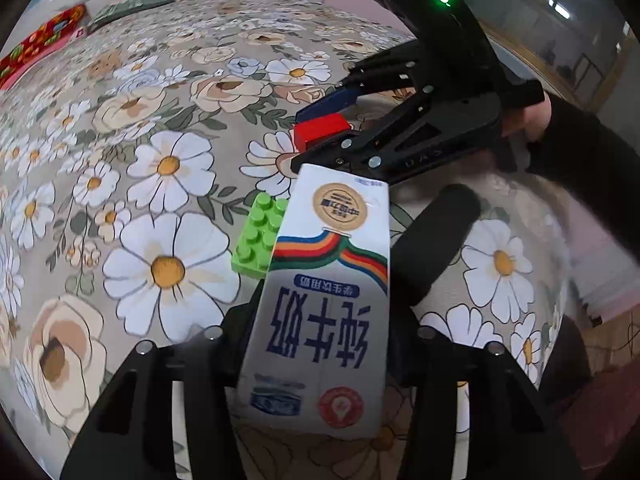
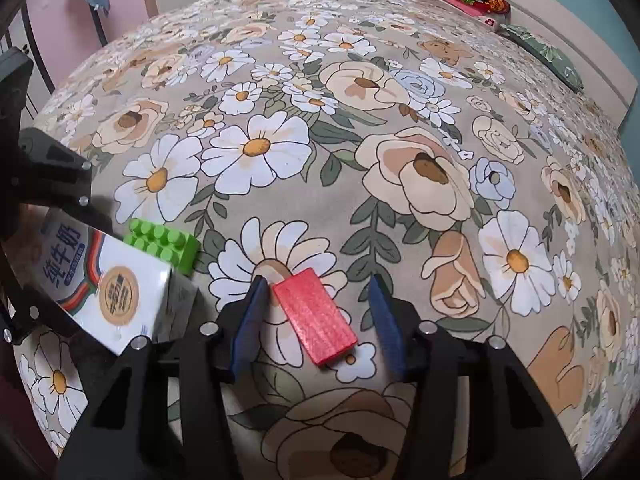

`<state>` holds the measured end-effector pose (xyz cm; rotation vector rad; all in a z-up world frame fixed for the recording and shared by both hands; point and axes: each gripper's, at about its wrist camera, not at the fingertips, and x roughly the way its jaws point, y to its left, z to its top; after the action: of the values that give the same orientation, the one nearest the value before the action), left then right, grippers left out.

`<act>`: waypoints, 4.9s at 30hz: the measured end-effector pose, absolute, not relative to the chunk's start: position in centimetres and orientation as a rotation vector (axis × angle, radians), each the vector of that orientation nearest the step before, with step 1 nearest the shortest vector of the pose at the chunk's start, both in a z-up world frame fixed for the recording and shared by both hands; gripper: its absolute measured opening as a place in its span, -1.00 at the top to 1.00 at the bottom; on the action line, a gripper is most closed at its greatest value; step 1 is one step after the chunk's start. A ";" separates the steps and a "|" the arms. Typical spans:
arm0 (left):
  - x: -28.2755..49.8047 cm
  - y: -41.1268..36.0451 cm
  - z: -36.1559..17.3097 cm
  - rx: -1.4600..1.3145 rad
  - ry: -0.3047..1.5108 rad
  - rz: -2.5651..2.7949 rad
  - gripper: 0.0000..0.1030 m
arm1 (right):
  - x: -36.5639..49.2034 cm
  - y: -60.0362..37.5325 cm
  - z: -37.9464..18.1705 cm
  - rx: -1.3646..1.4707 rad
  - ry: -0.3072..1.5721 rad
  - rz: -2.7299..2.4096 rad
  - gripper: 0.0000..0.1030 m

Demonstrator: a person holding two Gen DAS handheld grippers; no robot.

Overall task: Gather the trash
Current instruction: 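Grasp the white milk carton with left tool while right tool grasps the red block, then carry the milk carton and red block with both tools over the bin, then open both tools to drop the carton and red block into the bin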

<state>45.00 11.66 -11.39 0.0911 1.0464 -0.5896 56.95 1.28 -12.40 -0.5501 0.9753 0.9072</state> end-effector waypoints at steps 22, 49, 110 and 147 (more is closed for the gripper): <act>39.9 12.8 -4.1 -0.007 0.969 -0.284 0.04 | 51.6 -3.9 -4.4 -0.414 0.868 0.666 0.59; 25.6 7.6 18.9 0.088 0.590 -0.077 0.04 | 28.9 -9.2 22.7 -0.476 0.465 0.638 0.59; 14.1 3.9 -17.1 -0.043 1.263 -0.251 0.04 | 18.8 -9.2 -16.4 -0.402 1.219 0.824 0.59; 18.0 2.8 -38.9 -0.265 1.658 -0.183 0.03 | 19.8 -6.4 -38.6 -0.369 1.647 0.681 0.59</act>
<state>17.99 2.85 -38.89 -0.2648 1.6579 -0.1828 19.83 -6.44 -38.56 -0.3694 1.6470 0.6810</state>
